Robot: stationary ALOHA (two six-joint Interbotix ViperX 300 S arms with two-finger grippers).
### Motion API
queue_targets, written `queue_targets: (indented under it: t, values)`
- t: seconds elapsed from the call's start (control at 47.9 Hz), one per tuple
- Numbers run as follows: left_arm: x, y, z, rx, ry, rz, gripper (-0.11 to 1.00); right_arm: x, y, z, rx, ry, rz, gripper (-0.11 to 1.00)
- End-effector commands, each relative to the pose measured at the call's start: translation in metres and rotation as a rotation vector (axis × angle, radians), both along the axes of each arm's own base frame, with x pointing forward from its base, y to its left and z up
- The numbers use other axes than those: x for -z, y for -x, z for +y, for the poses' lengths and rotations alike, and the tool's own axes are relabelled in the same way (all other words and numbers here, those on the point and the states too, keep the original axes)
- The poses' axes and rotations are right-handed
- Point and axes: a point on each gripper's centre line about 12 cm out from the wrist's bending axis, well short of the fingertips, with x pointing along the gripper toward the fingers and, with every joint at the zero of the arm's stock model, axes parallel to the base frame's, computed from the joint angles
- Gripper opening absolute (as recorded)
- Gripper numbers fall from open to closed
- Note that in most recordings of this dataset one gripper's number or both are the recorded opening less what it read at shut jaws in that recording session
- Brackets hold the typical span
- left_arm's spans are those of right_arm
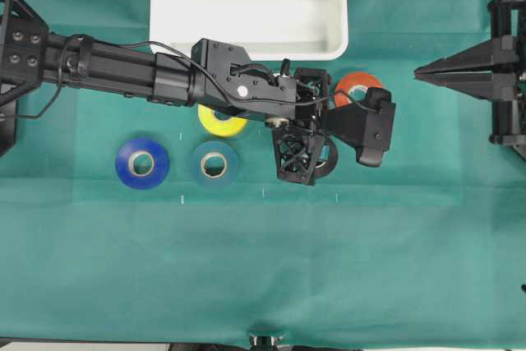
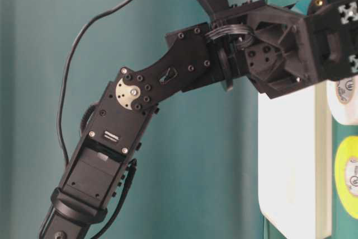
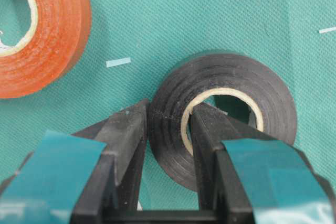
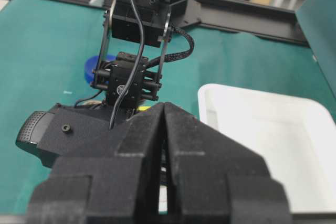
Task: Pick up the tape from a random location and place it into the white case.
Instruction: 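Lift the black tape roll upward with the left gripper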
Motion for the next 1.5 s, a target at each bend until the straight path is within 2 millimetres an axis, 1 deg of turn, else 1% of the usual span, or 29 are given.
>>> queue_targets:
  t: [0.0, 0.167, 0.293, 0.376, 0.481, 0.627, 0.773, 0.94, 1.108, 1.296, 1.484]
  values:
    - [-0.015, -0.001, 0.004, -0.005, -0.003, -0.025, 0.2, -0.007, -0.003, 0.0, 0.0, -0.001, -0.017, 0.0]
    - [-0.017, -0.002, 0.004, -0.005, -0.003, -0.025, 0.2, -0.008, -0.002, 0.0, 0.0, 0.0, -0.018, 0.0]
    - [-0.024, 0.0, 0.004, -0.005, -0.003, -0.019, 0.2, -0.007, -0.003, 0.0, 0.0, 0.002, -0.017, 0.0]
    - [-0.033, 0.0, 0.003, -0.004, -0.001, -0.022, 0.2, -0.008, -0.002, 0.0, 0.001, 0.002, -0.018, 0.0]
    - [-0.051, 0.0, 0.002, -0.001, -0.001, -0.041, 0.2, -0.008, -0.002, 0.0, 0.001, 0.0, -0.018, 0.0]
    - [-0.089, 0.003, -0.001, 0.003, 0.001, -0.095, 0.2, -0.008, -0.002, 0.0, 0.0, 0.0, -0.02, 0.0]
    - [-0.122, 0.009, -0.003, 0.009, 0.002, -0.129, 0.2, -0.007, -0.002, 0.0, 0.002, -0.001, -0.014, 0.0]
    - [-0.155, 0.015, -0.005, 0.013, 0.005, -0.159, 0.2, -0.007, -0.002, 0.0, 0.0, 0.0, -0.014, 0.0]
    - [-0.181, 0.021, -0.009, 0.023, 0.004, -0.156, 0.2, -0.007, -0.003, 0.0, 0.0, 0.0, -0.009, 0.0]
    - [-0.203, 0.024, -0.012, 0.031, 0.003, -0.138, 0.2, -0.006, -0.002, 0.0, 0.0, 0.0, -0.005, 0.0]
    - [-0.233, 0.027, -0.016, 0.038, 0.006, -0.169, 0.2, -0.006, -0.002, 0.0, 0.0, -0.001, -0.005, 0.0]
